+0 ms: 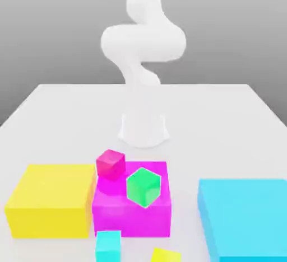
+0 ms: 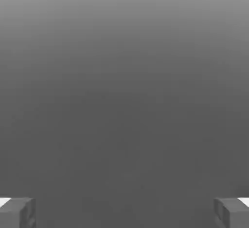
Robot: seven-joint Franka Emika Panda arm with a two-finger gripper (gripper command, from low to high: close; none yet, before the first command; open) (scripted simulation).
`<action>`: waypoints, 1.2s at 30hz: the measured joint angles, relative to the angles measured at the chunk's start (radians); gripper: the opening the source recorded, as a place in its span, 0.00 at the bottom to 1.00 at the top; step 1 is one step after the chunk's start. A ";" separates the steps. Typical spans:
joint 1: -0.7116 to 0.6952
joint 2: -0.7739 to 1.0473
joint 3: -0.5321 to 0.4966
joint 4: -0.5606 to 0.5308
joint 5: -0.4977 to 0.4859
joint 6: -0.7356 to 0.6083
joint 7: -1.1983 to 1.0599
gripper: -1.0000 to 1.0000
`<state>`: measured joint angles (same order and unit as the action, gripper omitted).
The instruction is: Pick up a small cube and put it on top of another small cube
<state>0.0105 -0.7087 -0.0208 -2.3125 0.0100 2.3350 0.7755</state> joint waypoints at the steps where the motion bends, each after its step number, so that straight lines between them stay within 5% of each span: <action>1: 0.004 0.039 -0.009 -0.005 0.005 0.015 -0.011 0.50; 17: 0.027 0.623 -0.103 -0.085 0.089 0.238 -0.182 0.50; 31: -0.036 1.126 -0.080 -0.104 0.122 0.495 -0.277 0.50; 32: -0.042 1.151 -0.073 -0.099 0.128 0.515 -0.281 0.00; 36: -0.042 1.151 -0.073 -0.099 0.128 0.514 -0.281 0.00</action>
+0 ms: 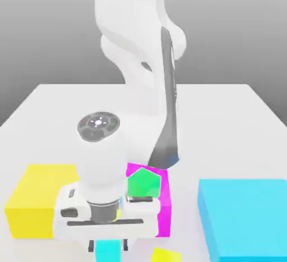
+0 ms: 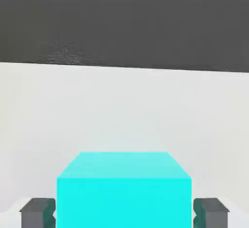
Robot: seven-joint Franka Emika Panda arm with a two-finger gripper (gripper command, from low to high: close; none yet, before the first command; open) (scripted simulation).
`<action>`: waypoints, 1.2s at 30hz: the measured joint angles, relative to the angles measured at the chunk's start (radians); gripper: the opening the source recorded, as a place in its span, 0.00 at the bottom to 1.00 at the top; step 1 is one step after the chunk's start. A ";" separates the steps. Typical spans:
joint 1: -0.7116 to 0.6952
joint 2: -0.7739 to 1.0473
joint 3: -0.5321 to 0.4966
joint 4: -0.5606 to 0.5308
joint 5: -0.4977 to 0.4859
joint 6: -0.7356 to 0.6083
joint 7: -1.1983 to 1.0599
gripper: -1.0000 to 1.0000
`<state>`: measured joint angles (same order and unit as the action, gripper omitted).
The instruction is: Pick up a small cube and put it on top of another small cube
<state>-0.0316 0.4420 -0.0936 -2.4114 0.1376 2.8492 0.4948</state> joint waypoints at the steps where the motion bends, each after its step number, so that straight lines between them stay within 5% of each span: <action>1: 0.000 0.000 0.000 0.000 0.000 0.000 0.000 0.00; 17: 0.006 -0.479 -0.054 -0.190 -0.050 -0.292 0.208 0.00; 30: -0.130 -0.951 0.023 -0.423 -0.165 -0.523 0.548 0.00; 36: -0.149 -0.834 0.033 -0.497 -0.173 -0.332 0.575 0.00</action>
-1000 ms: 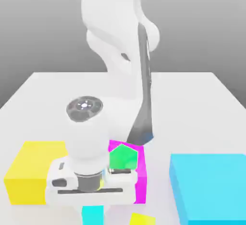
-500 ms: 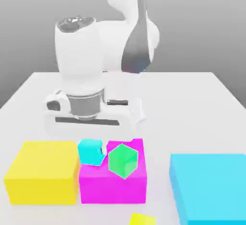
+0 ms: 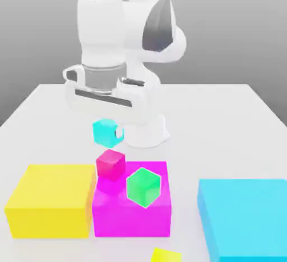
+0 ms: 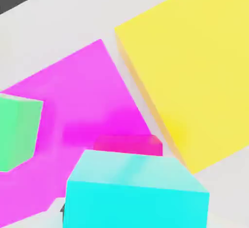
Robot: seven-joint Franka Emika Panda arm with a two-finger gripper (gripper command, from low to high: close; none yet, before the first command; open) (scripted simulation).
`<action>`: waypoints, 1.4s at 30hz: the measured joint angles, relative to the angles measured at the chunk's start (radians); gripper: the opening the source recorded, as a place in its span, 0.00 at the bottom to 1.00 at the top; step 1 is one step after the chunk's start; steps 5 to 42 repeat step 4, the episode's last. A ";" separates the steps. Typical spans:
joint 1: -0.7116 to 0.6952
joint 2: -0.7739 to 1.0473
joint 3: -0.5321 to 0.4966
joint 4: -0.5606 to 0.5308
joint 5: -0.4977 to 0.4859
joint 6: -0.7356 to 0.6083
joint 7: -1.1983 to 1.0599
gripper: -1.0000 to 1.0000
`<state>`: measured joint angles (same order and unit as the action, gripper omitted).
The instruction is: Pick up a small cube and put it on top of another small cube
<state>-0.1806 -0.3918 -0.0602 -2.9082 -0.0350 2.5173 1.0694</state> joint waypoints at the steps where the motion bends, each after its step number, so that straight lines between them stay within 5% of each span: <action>1: -0.001 0.020 0.000 -0.007 0.000 0.027 0.000 1.00; 42: -0.001 0.020 0.000 -0.007 0.000 0.027 0.000 1.00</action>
